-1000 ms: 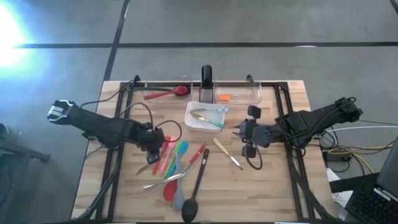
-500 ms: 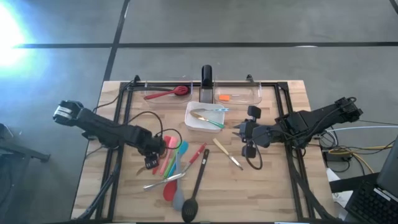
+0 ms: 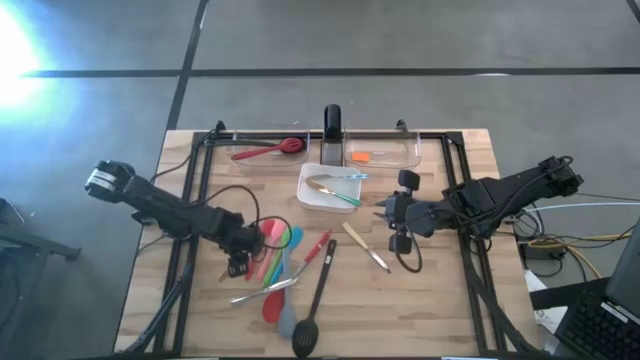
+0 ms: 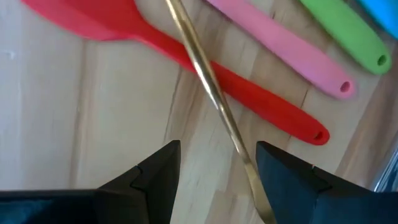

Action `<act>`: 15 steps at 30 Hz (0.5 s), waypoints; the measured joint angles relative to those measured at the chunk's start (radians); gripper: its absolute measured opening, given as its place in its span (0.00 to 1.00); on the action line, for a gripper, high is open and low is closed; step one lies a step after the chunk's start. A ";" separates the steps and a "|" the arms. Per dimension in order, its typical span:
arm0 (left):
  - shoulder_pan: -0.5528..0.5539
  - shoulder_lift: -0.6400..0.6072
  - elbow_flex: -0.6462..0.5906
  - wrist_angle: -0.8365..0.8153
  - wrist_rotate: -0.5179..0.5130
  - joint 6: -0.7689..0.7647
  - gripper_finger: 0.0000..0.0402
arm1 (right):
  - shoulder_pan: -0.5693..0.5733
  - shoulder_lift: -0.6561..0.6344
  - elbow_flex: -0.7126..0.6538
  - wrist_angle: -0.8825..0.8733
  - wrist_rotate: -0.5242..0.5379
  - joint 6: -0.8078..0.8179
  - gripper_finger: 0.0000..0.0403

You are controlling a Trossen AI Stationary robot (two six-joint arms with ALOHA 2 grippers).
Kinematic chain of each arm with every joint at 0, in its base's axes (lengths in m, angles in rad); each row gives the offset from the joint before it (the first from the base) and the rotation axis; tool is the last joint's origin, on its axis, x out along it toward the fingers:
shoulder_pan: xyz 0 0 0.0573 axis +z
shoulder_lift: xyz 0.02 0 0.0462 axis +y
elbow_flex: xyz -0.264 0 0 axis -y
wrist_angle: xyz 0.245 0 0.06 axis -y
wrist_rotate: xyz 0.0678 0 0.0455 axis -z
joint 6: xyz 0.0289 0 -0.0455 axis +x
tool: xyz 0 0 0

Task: Pick & Place Kitchen Items
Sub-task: Put the gold table knife into the white bin

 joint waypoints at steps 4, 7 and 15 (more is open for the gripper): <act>-0.008 0.000 -0.036 0.081 0.019 0.002 0.53 | 0.000 0.000 0.000 0.000 0.000 0.000 0.23; -0.012 0.000 -0.058 0.123 0.021 -0.007 0.53 | 0.000 0.000 0.000 0.000 0.000 0.000 0.21; -0.016 -0.001 -0.119 0.215 0.020 -0.051 0.53 | 0.000 0.000 0.000 0.000 0.000 0.000 0.19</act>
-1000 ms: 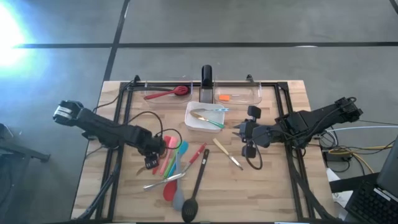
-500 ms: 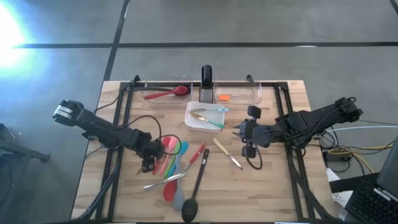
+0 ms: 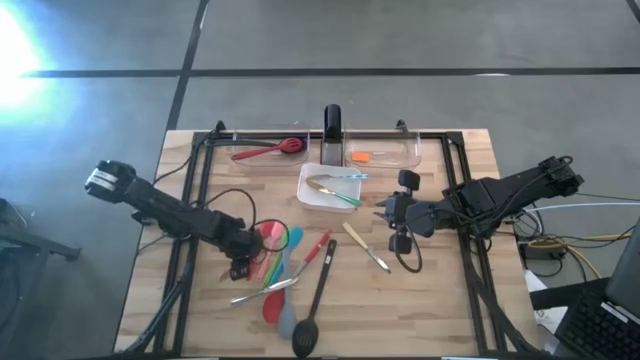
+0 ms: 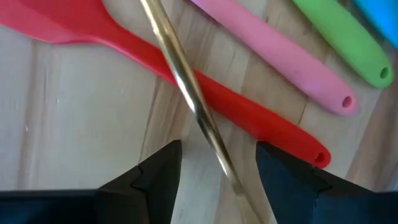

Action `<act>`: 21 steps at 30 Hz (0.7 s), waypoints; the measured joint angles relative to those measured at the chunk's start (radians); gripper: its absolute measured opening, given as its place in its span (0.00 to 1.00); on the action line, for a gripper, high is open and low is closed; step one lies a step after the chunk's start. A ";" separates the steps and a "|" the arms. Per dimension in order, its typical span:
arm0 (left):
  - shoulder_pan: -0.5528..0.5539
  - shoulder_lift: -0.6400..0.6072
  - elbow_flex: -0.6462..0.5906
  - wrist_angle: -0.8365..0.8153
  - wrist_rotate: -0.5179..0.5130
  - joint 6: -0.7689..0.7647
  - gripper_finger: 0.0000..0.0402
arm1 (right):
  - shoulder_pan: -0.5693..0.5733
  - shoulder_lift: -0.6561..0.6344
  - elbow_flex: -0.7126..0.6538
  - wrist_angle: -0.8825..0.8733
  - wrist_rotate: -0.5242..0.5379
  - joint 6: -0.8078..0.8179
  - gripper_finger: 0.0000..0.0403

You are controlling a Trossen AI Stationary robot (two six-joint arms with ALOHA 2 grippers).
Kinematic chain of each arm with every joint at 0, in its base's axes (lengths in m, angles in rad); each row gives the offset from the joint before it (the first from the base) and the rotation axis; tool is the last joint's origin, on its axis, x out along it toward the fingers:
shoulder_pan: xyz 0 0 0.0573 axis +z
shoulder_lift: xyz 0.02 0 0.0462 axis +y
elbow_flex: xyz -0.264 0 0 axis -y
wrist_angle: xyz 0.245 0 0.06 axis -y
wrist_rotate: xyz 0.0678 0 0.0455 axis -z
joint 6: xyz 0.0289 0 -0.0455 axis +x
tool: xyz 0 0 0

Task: Pick & Place Kitchen Items
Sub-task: Put the gold table knife into the white bin

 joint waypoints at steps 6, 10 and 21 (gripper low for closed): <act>-0.001 -0.003 -0.062 0.060 -0.010 -0.033 0.53 | 0.000 0.000 0.000 0.000 0.000 0.000 0.21; -0.002 -0.002 -0.077 0.063 -0.022 -0.034 0.49 | 0.000 0.000 0.000 0.000 0.000 0.000 0.23; -0.002 0.000 -0.084 0.051 -0.100 -0.032 0.07 | 0.000 0.001 0.000 0.000 0.000 -0.003 0.19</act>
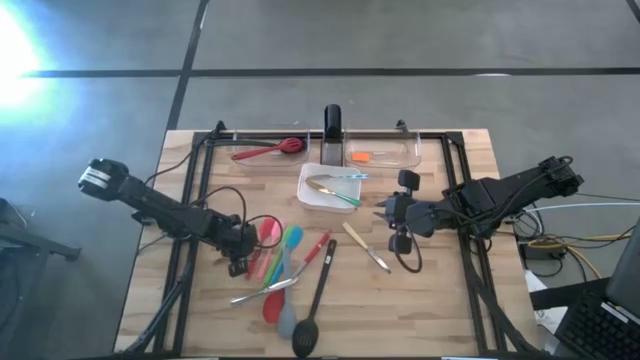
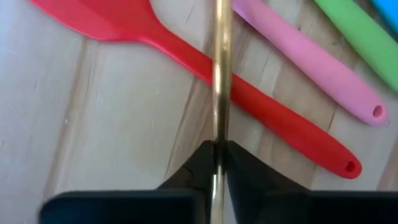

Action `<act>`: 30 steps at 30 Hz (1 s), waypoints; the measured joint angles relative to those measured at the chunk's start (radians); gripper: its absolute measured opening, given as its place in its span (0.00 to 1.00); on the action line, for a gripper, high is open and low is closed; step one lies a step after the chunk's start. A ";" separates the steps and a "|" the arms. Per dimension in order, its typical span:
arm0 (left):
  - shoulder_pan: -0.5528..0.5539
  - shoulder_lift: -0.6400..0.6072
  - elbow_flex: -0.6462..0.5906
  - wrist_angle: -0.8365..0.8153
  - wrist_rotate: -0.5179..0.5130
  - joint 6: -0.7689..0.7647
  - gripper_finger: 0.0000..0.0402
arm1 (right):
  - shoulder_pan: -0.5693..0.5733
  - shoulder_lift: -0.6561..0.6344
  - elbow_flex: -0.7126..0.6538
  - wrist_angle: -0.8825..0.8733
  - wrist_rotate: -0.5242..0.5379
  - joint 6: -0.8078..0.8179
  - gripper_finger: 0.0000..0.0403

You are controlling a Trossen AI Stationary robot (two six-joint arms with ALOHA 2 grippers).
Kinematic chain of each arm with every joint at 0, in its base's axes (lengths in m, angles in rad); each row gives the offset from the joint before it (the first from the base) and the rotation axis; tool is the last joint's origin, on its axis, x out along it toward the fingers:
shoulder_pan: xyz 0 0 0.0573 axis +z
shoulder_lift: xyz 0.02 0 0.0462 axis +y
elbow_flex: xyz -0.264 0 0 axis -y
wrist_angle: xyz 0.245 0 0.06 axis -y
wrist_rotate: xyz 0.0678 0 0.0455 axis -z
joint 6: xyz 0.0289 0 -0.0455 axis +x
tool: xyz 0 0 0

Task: Pick & Place Kitchen Items
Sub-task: Put the gold table knife into the white bin

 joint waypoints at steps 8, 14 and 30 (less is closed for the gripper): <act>0.000 0.001 0.001 0.006 -0.015 -0.004 0.05 | 0.000 0.000 0.000 0.000 0.000 0.000 0.19; 0.001 -0.006 0.046 -0.025 -0.024 0.015 0.05 | 0.000 0.000 0.000 0.000 0.000 0.000 0.21; 0.014 -0.051 0.337 -0.296 -0.273 0.227 0.05 | 0.000 0.000 0.000 0.000 0.000 0.000 0.17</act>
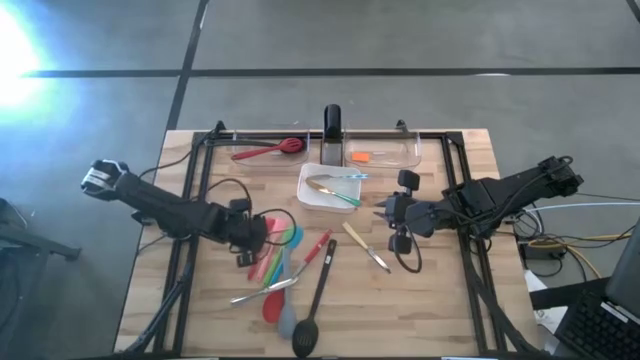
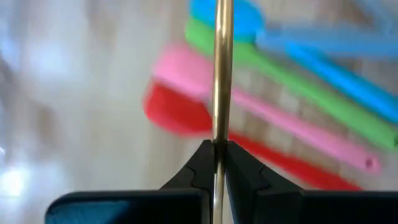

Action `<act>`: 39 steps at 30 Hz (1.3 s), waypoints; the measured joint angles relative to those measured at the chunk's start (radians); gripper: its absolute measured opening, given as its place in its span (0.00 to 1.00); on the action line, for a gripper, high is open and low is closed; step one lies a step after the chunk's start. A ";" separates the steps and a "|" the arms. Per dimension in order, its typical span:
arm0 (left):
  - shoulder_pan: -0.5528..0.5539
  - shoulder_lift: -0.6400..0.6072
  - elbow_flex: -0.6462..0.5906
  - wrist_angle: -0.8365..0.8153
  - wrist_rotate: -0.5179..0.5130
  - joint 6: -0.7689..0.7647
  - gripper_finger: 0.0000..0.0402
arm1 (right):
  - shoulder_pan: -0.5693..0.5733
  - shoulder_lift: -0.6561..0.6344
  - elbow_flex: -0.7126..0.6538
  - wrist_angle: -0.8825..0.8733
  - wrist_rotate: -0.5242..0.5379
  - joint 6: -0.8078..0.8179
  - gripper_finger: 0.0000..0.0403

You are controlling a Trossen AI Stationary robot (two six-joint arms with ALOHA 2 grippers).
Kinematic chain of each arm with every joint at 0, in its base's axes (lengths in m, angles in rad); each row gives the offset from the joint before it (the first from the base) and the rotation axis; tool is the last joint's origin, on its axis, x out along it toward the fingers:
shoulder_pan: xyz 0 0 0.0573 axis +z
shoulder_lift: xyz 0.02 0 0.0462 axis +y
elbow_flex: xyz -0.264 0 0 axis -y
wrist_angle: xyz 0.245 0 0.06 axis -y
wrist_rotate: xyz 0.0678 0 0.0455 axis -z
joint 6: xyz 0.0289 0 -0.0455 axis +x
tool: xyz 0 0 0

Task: Pick & Place Kitchen Items
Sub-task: Put the gold table knife into the white bin

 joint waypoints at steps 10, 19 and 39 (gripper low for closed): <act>0.152 0.002 0.095 0.242 -0.070 0.434 0.05 | 0.000 0.000 0.000 0.001 0.000 0.000 0.21; 0.337 0.071 0.187 0.383 0.023 0.675 0.05 | 0.000 0.000 0.000 0.003 0.000 -0.008 0.23; 0.512 0.557 0.561 0.553 0.262 0.950 0.05 | 0.000 0.000 0.000 -0.041 -0.020 0.000 0.22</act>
